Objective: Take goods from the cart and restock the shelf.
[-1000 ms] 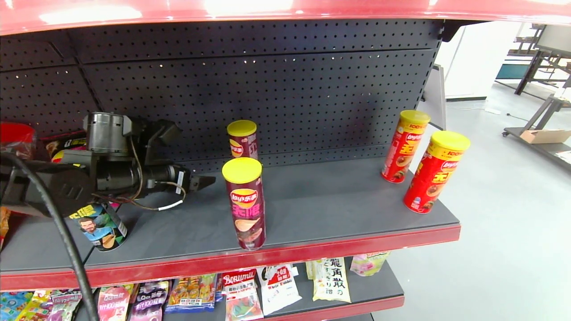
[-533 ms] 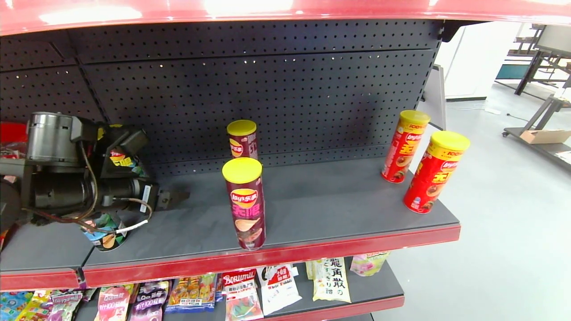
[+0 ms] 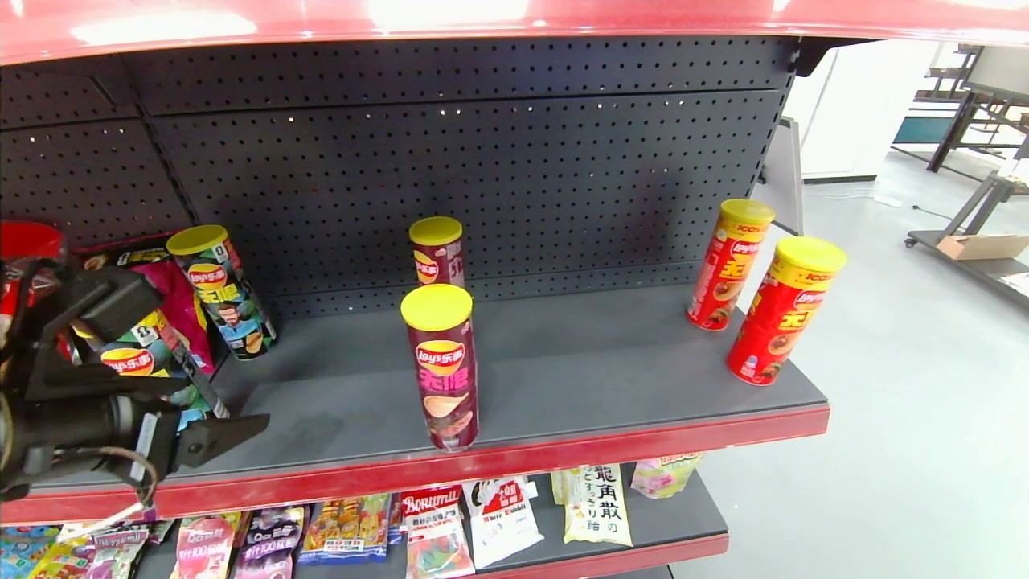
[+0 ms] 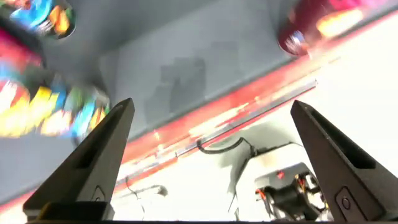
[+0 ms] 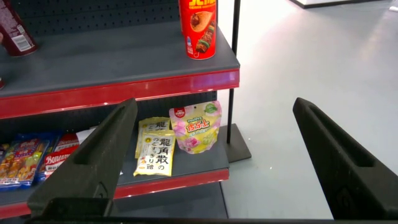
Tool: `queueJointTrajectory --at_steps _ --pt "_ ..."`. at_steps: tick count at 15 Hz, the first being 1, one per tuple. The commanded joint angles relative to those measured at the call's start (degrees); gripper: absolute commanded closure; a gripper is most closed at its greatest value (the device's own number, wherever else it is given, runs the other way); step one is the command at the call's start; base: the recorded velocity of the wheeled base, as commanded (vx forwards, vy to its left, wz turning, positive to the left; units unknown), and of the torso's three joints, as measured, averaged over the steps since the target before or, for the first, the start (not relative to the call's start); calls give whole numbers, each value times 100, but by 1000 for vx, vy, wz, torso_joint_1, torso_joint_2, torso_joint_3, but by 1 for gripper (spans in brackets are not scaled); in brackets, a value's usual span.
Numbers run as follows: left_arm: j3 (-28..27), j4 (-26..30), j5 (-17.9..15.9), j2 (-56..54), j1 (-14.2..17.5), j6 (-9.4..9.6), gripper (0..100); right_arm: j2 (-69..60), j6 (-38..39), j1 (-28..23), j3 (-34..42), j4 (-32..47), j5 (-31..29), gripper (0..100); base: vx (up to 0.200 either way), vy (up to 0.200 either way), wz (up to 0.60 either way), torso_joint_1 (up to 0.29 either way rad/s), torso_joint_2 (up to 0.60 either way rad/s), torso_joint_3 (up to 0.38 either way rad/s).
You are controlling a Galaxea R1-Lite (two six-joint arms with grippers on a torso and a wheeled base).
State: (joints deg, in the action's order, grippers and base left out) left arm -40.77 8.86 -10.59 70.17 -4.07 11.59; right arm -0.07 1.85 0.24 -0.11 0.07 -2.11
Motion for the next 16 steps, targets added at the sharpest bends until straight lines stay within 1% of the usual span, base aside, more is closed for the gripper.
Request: queueJointTrajectory --at_steps 1,3,4,5,7,8,9,11,12,13,14,15,16 --pt "561 441 93 -1875 187 71 0 7 -1 2 2 1 0 0 0 0 0 0 0 0" --pt "895 406 383 -2675 460 54 0 7 -1 2 2 1 0 0 0 0 0 0 0 0" --pt "1229 204 664 -3405 741 -96 0 7 -1 2 2 1 0 0 0 0 0 0 0 0" --pt "1545 19 646 -3958 794 -403 0 7 -1 2 -7 1 0 0 0 0 0 0 0 0" --pt "2073 -16 506 -4793 644 -1177 0 7 -1 2 2 1 0 0 0 0 0 0 0 0" --pt "2134 -25 409 -5075 574 -1423 0 7 -1 2 2 1 0 0 0 0 0 0 0 0" --pt "2222 -16 277 -5409 486 -1485 0 7 -1 2 2 1 0 0 0 0 0 0 0 0" --pt "2371 -16 295 -5795 469 -1485 0 7 -1 2 2 1 0 0 0 0 0 0 0 0" --pt "2495 19 391 -5997 477 -1485 0 7 -1 2 -7 1 0 0 0 0 0 0 0 0" --pt "2705 116 673 -6296 504 -1449 0 7 -1 2 2 1 0 0 0 0 0 0 0 0" --pt "2995 291 963 -6692 504 -1274 0 7 -1 2 2 1 0 0 0 0 0 0 0 0" --pt "3356 353 1068 -7017 469 -913 0 7 -1 2 -7 1 0 0 0 0 0 0 0 0" --pt "3505 81 690 -7017 460 -834 0 7 -1 2 2 1 0 0 0 0 0 0 0 0"
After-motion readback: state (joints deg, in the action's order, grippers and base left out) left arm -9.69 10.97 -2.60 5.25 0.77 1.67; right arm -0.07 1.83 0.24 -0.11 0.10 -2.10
